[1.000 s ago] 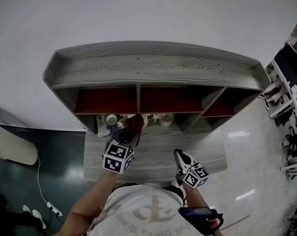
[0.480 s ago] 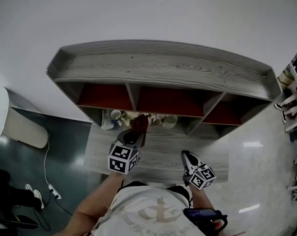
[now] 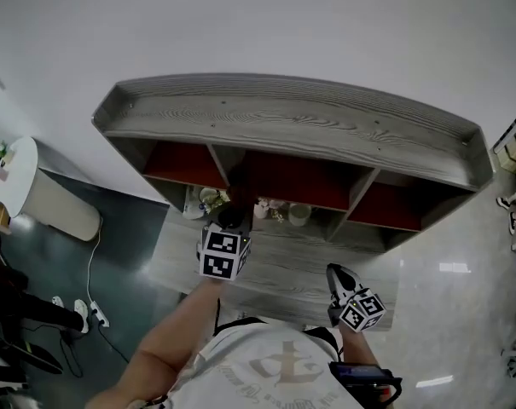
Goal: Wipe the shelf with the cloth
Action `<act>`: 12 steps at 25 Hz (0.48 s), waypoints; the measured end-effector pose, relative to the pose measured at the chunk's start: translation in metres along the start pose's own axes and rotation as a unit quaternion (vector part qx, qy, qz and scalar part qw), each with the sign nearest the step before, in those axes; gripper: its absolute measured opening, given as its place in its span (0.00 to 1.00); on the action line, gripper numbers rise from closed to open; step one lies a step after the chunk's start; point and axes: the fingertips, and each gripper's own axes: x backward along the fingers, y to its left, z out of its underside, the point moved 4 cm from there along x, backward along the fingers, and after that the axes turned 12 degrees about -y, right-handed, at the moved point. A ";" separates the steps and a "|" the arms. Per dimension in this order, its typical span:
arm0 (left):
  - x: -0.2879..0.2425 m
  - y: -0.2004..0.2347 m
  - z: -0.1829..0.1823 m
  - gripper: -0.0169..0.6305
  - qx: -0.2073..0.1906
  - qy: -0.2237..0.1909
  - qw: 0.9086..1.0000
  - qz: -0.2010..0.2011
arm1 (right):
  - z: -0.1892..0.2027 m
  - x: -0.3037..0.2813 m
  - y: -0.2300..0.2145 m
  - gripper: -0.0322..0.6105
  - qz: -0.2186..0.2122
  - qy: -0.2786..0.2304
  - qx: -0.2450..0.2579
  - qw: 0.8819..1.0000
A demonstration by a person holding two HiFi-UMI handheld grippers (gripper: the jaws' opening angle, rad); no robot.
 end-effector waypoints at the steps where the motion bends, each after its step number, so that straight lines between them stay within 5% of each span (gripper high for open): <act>1: -0.007 0.001 -0.004 0.13 -0.008 0.003 1.000 -0.008 | -0.002 0.001 -0.004 0.06 -0.004 0.001 -0.002 1.000; 12: -0.072 0.009 -0.030 0.13 -0.038 0.049 0.993 -0.096 | -0.020 0.022 -0.040 0.06 -0.042 0.013 -0.011 0.999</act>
